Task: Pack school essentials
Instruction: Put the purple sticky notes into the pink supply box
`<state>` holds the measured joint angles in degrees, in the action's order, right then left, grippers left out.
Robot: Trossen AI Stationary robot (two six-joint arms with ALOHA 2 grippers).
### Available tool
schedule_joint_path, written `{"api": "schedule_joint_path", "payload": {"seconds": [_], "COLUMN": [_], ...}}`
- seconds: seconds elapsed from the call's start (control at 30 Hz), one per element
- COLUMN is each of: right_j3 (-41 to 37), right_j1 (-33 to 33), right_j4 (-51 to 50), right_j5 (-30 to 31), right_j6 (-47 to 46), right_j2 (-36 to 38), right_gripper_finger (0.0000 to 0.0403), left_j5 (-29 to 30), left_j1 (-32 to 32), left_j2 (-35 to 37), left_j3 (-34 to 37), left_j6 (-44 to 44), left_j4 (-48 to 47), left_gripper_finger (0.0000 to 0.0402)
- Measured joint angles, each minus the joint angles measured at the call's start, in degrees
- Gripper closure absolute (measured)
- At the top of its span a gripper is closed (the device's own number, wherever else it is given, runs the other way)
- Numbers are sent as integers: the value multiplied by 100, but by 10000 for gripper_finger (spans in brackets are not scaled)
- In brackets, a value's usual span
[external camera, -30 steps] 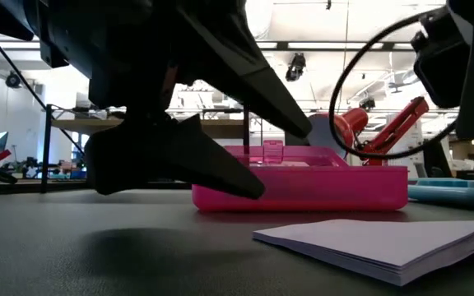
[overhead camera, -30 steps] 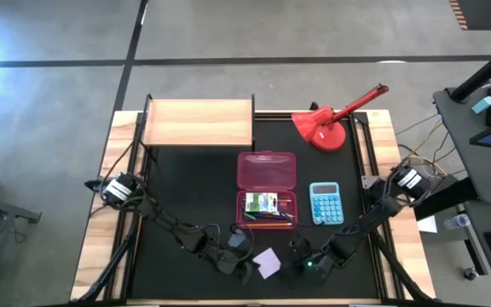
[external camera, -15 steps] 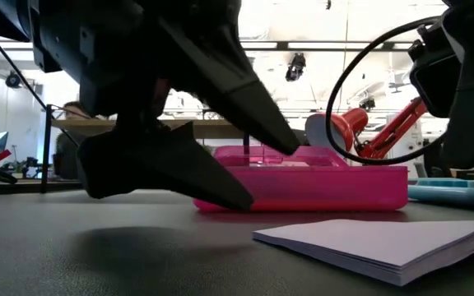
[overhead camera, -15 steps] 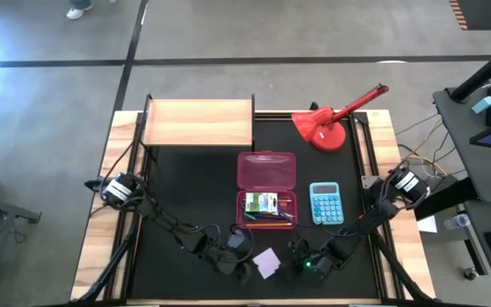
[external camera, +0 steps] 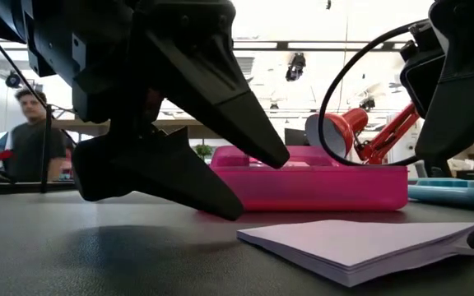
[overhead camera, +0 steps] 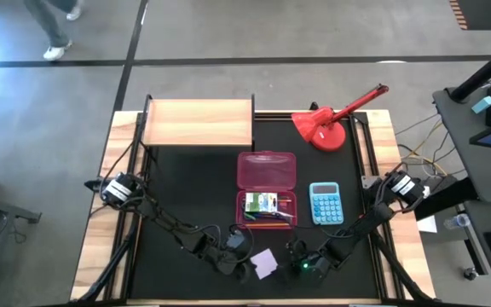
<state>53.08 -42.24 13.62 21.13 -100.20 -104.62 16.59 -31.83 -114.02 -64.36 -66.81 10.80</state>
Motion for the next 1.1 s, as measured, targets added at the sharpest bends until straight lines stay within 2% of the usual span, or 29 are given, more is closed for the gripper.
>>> {"api": "schedule_joint_path", "payload": {"seconds": [0.2, 0.47, 0.7, 0.8, 1.0, 1.1], "right_j3": [-2, -2, -2, -2, -2, -2], "right_j1": [2, 2, 2, 2, 2, -4], "right_j4": [-3, -17, -28, -30, -27, -25], "right_j5": [-12, -14, -204, -223, -487, -661], "right_j6": [-73, -48, -24, -3, 409, 727], "right_j2": [70, 79, 92, 97, 101, 105], "right_gripper_finger": [172, 172, 172, 172, 172, 172], "left_j5": [-289, -310, -305, -320, -323, -63], "left_j1": [-2, 8, -2, -65, -134, -186], "left_j2": [0, 4, 4, 4, 4, 4], "left_j3": [-44, -125, -125, -127, -150, -157], "left_j6": [46, 285, 386, 1022, 3271, 4183], "left_j4": [59, 59, -551, -657, -605, -661], "left_gripper_finger": [194, 194, 194, 194, 194, 194]}}
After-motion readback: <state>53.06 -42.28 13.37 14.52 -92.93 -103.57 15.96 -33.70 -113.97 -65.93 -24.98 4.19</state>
